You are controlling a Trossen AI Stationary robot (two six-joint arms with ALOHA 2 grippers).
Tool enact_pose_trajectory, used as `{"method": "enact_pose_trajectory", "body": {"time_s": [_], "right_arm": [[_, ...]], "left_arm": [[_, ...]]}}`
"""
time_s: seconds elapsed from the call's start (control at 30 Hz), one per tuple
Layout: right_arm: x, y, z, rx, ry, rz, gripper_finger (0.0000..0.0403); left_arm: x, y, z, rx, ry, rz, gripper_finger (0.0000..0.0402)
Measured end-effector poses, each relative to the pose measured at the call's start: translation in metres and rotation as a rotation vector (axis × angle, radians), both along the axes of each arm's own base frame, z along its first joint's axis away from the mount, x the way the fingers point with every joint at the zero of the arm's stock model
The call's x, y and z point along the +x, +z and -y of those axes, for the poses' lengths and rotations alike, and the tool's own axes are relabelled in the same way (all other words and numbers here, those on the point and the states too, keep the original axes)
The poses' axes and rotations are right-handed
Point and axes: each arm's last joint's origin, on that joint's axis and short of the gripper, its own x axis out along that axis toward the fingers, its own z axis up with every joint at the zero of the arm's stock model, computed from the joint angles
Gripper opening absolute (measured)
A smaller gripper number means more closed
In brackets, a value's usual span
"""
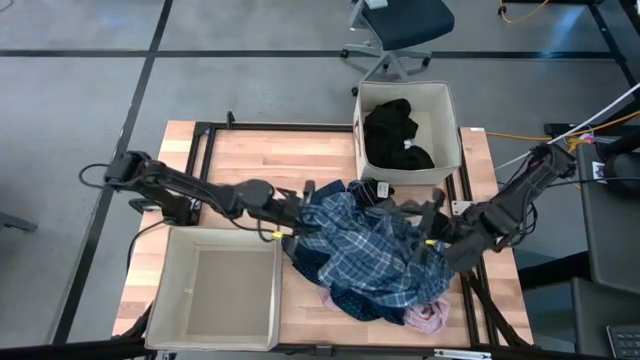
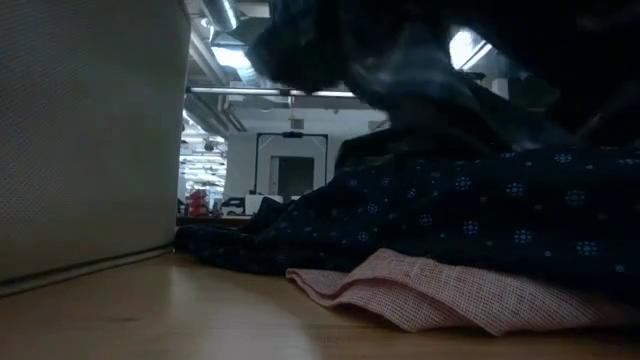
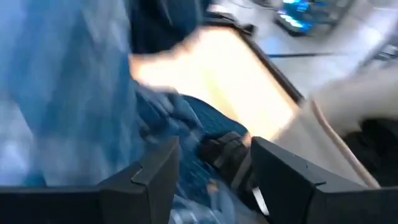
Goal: Sort clothes
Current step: Put the blue pants into the bottom laundry organizer
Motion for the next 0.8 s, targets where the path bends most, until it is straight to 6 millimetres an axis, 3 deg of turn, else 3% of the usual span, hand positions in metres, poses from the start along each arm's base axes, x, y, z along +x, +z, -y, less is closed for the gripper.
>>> {"method": "enact_pose_trajectory", "body": {"time_s": [0.2,0.53,0.67,0.8], "right_arm": [[-0.018,-0.054,0.004,0.062,-0.143,0.034,0.0202],[-0.008,-0.130,0.014,0.165,-0.277,0.210,0.0202],[-0.005,-0.146,0.021,0.175,-0.325,0.242,0.0202],[-0.003,-0.146,0.025,0.173,-0.350,0.251,0.0202]], "left_arm": [[-0.030,0.041,-0.006,-0.044,0.034,0.119,0.0002],[-0.082,0.096,-0.019,-0.029,0.153,0.335,0.0002],[-0.100,0.122,-0.021,-0.016,0.163,0.408,0.0001],[-0.112,0.147,-0.022,-0.003,0.177,0.393,0.0002]]}}
